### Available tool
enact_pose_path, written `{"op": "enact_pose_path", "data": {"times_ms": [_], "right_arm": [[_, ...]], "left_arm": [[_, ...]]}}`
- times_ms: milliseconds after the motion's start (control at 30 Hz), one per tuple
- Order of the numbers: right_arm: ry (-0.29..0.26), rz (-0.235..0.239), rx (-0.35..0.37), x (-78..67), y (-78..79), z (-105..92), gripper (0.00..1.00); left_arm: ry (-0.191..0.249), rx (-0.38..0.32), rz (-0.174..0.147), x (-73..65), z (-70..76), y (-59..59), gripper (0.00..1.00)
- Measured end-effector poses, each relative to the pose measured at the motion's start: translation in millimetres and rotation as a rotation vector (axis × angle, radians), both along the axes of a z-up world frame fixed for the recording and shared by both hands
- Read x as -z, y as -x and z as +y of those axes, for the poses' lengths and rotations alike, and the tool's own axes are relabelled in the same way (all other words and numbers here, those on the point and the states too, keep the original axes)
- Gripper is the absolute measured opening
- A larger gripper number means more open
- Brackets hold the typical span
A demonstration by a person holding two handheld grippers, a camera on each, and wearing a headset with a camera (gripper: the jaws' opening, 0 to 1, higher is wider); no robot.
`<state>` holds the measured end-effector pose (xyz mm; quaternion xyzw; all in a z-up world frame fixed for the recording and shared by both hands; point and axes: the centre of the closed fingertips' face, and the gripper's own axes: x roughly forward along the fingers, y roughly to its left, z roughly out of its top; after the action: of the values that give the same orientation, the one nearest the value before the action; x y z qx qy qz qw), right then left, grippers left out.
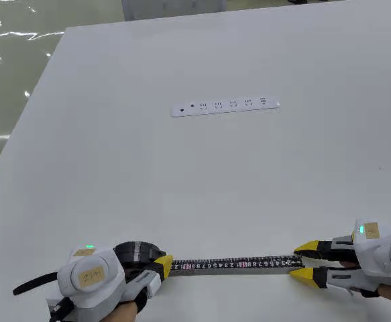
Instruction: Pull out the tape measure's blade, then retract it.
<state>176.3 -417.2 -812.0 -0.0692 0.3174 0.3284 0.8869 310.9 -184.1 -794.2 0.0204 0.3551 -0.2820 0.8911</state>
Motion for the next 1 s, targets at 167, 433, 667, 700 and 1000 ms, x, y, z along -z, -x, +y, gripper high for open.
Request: {"op": "enact_pose_path", "data": {"times_ms": [167, 433, 667, 700, 1000], "right_arm": [[0.009, -0.003, -0.01, 0.5, 0.8, -1.7, 0.2], [0.018, -0.012, -0.013, 2.5, 0.3, -2.1, 0.15], [0.023, -0.015, -0.007, 3.0, -0.5, -2.6, 0.15], [0.023, -0.015, -0.007, 3.1, -0.4, -2.6, 0.15], [0.022, -0.014, -0.005, 2.9, -0.2, -2.5, 0.15]], "left_arm": [[0.003, -0.003, 0.001, 0.1, -0.1, 0.6, 0.65], [0.002, -0.002, 0.001, 0.0, 0.0, 1.3, 0.65], [0.007, -0.01, 0.013, 1.1, 2.4, 5.3, 0.65], [0.006, -0.011, 0.015, 1.3, 2.7, 5.6, 0.65], [0.0, -0.02, 0.011, -0.2, 3.5, 5.4, 0.63]]}}
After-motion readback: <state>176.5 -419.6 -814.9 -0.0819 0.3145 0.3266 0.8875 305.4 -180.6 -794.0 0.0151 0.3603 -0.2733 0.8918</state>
